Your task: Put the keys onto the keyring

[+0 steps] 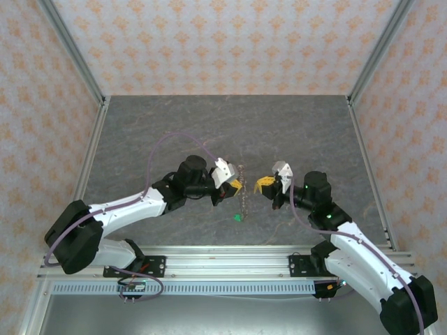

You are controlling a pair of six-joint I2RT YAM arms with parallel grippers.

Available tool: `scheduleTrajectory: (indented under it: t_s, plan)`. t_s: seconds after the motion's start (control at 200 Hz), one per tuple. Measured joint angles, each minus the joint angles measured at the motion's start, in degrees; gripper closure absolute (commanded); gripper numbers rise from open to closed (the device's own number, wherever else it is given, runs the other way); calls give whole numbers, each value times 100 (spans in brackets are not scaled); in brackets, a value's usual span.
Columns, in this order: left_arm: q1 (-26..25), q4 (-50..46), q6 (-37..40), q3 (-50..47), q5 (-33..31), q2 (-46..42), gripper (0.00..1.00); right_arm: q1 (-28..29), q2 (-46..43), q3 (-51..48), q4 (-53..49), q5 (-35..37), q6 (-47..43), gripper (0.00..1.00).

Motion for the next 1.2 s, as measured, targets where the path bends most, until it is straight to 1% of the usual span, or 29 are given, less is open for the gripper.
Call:
scheduleTrajectory:
  t_s: [0.245, 0.42, 0.761, 1.196]
  plan:
    - [-2, -33, 83, 33, 46, 26, 100, 0, 0, 0, -9, -356, -682, 100]
    - [-24, -33, 114, 33, 109, 26, 100, 37, 72, 2, -9, -588, -922, 100]
    - [-70, -116, 146, 127, 131, 66, 100, 61, 546, 188, 7, -1143, -999, 100]
    - [-229, -157, 540, 127, 61, 63, 100, 140, 671, 227, 164, -1615, -1001, 100]
